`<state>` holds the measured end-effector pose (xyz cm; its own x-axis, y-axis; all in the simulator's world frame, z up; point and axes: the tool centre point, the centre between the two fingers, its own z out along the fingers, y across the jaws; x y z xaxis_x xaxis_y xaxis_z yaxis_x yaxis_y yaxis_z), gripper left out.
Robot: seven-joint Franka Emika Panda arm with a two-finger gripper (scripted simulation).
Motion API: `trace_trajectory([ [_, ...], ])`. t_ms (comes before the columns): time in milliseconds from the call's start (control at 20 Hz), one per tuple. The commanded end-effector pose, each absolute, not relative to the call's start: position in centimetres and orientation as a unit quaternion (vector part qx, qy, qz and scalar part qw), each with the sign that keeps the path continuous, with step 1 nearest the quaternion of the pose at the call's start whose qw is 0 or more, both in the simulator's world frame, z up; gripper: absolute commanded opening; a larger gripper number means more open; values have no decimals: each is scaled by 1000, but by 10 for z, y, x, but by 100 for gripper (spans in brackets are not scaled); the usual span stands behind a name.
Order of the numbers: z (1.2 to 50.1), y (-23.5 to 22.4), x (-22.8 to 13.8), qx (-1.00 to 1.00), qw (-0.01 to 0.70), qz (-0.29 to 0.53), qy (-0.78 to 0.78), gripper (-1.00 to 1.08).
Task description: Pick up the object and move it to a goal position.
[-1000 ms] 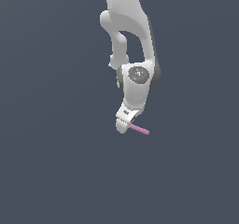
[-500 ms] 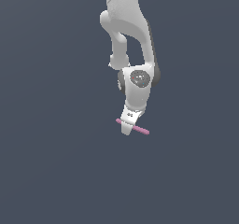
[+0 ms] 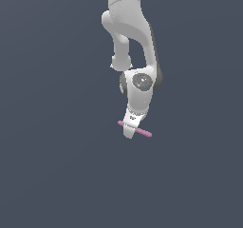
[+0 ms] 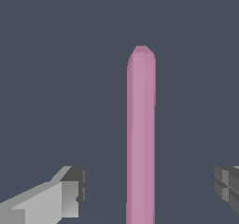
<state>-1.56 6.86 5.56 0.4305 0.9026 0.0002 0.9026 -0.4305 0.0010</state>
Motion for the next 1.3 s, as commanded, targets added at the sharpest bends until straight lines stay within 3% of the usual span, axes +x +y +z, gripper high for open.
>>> trace_trajectory([
  [0,47,69,-16,845,0,0,534,100],
  [550,12,69,-16,844,0,0,536,100],
  [600,12,69,-16,844,0,0,536,-100],
  [1250,14,66,-16,844,0,0,536,-100],
])
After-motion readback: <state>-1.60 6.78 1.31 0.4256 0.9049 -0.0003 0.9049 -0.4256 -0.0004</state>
